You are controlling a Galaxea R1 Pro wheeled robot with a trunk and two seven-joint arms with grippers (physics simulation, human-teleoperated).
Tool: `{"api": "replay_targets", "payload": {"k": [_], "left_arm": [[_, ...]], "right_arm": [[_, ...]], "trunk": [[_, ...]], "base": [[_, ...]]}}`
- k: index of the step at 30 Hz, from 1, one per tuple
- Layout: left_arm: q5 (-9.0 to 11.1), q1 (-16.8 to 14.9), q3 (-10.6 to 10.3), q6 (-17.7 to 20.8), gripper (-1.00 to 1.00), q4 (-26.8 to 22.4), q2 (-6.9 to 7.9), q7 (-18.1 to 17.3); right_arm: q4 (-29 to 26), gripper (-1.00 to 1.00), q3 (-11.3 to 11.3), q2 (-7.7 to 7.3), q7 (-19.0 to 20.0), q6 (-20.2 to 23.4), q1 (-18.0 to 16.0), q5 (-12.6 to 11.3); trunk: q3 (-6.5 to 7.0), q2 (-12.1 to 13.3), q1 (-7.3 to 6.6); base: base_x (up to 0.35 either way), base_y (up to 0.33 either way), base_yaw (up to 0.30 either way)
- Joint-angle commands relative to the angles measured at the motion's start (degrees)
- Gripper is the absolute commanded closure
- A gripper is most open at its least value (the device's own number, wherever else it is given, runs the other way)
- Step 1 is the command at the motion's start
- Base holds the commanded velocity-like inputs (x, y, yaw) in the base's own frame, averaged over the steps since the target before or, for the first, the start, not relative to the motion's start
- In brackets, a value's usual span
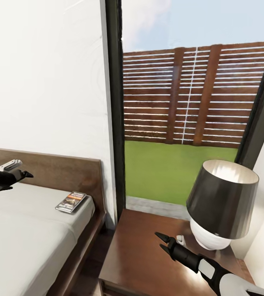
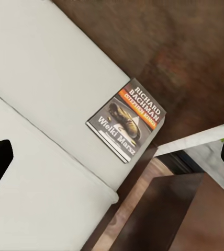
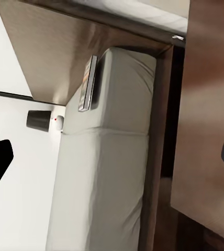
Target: In the bedroom, move the book from the bed onto either nightstand, and place the two sandals side by side next to the bed.
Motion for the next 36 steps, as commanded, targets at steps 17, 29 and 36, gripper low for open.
{"api": "replay_targets", "payload": {"k": [17,29,36], "left_arm": [[-0.54,-0.04,0.28,0.27,-1.00,-0.02,-0.07,-0.52],[-0.56,-0.04,0.28,0.20,-1.00,0.00,-0.08,-0.52],[-0.63,-0.03,0.28,0.14,-1.00,0.18,-0.08,-0.50]], "right_arm": [[0.00,-1.00,-0.45,-0.03,0.12,0.53,-0.03,0.16],[0.00,-1.00,-0.42,0.04,0.12,0.53,-0.03,0.16],[0.04,-1.00,-0.45,-0.01,0.12,0.53,-0.03,0.30]], "trunk": [[-0.06,-0.03,0.00],[-0.06,-0.03,0.00],[-0.06,-0.03,0.00]], "base": [[0.067,0.069,-0.032],[0.014,0.089,-0.016],[0.001,0.019,-0.002]]}}
